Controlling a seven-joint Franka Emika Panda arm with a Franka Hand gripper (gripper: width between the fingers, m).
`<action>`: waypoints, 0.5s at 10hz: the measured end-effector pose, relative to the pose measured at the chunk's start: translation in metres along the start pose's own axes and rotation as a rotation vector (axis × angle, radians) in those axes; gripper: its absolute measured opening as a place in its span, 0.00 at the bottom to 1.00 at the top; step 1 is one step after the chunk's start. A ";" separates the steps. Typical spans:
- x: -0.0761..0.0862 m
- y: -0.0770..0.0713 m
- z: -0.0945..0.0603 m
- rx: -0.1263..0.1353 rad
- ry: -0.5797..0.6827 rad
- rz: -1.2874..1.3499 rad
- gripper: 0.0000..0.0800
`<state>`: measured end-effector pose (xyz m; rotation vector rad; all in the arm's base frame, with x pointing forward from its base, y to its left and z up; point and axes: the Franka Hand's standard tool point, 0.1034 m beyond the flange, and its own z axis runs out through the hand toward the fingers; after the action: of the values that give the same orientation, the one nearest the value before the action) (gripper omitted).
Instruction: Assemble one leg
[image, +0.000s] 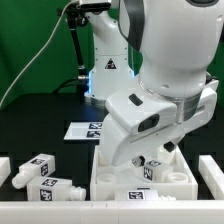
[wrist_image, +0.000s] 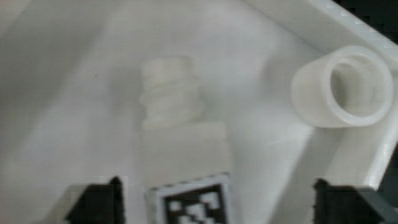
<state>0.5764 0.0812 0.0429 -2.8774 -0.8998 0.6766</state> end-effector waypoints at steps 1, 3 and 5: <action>-0.001 0.002 0.001 0.001 -0.001 0.004 0.76; -0.008 0.016 0.000 -0.005 0.000 0.026 0.81; -0.011 0.022 -0.016 -0.028 0.023 0.075 0.81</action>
Offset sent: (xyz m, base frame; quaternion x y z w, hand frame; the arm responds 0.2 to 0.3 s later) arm 0.0010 -0.0342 0.0151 -0.0616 0.0115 0.0624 0.9961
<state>0.5864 0.0582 0.0579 -2.9499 -0.8089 0.6407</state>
